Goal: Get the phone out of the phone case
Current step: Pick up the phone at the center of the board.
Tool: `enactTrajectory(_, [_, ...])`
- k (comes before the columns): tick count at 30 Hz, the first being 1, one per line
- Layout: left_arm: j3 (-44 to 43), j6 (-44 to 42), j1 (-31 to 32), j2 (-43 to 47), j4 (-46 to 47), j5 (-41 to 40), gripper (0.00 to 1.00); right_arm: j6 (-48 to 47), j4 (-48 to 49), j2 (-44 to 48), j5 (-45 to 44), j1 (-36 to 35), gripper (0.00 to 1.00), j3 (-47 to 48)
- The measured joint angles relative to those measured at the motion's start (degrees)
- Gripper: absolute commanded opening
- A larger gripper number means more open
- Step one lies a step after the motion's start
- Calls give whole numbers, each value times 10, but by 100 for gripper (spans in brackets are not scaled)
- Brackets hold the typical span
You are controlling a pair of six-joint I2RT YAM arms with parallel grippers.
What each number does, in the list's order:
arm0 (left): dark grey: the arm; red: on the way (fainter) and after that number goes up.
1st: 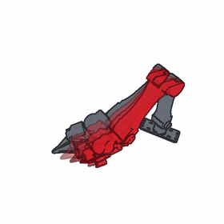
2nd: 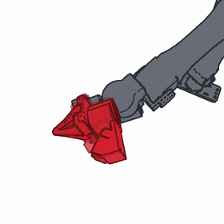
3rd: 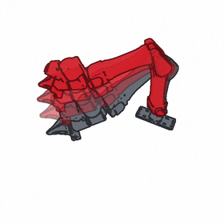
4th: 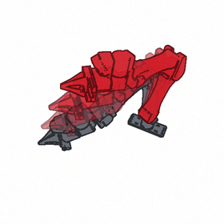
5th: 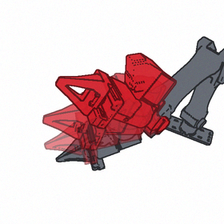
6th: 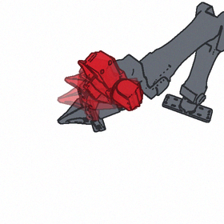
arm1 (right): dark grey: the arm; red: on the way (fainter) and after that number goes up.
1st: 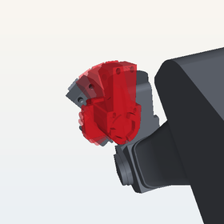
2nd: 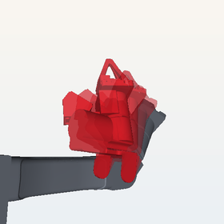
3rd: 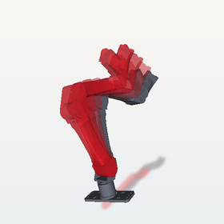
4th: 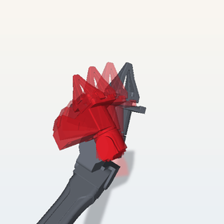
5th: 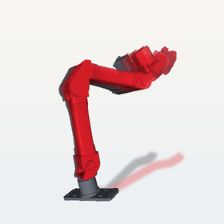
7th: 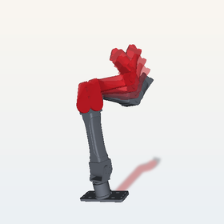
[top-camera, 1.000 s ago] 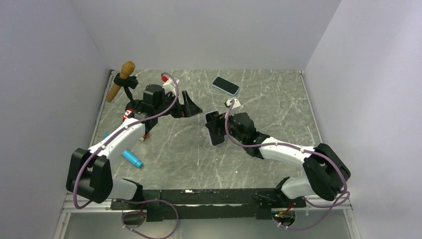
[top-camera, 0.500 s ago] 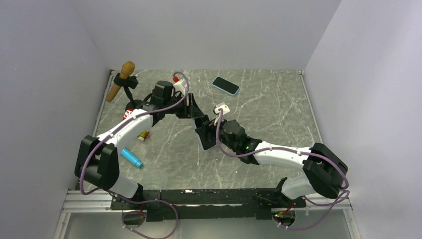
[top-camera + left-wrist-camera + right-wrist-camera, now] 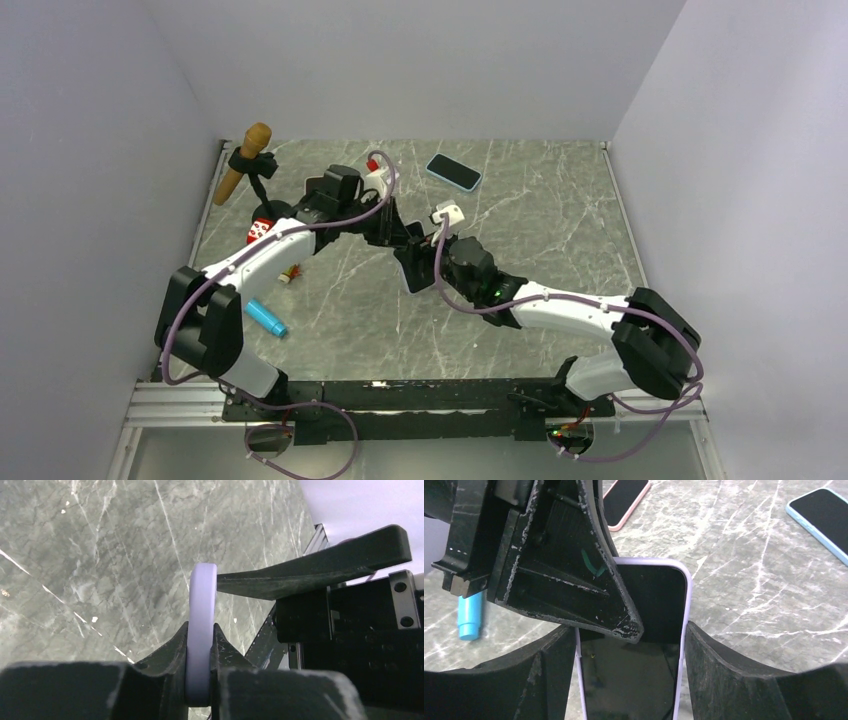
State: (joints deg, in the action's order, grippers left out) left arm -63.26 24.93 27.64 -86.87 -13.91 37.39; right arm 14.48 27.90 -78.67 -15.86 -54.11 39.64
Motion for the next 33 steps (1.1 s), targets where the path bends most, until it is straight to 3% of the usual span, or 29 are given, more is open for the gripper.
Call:
enactTrajectory(3, [0, -11, -6, 2, 10, 28, 0, 3, -15, 8, 4, 0, 60, 8])
enactTrajectory(4, [1, -15, -5, 4, 16, 31, 0, 3, -23, 13, 3, 0, 76, 10])
enactTrajectory(7, [9, -18, -1, 13, 26, 35, 0, 14, -60, 29, -1, -2, 98, 17])
enactTrajectory(17, [16, -71, 3, 68, 38, 58, 0, 87, -277, 149, -55, -5, 100, 22])
enactTrajectory(20, [16, -87, 3, 84, 47, 81, 0, 72, -324, 200, -33, 9, 98, 16])
enactTrajectory(24, [16, -111, 3, 98, 51, 120, 0, 34, -328, 279, 68, 47, 88, -33])
enactTrajectory(27, [16, -120, 3, 98, 55, 158, 0, 13, -321, 327, 194, 120, 80, -81])
enactTrajectory(30, [16, -120, 3, 98, 68, 193, 0, 2, -305, 337, 304, 178, 77, -107])
enactTrajectory(33, [16, -116, 3, 98, 82, 219, 0, -10, -289, 332, 397, 189, 71, -114])
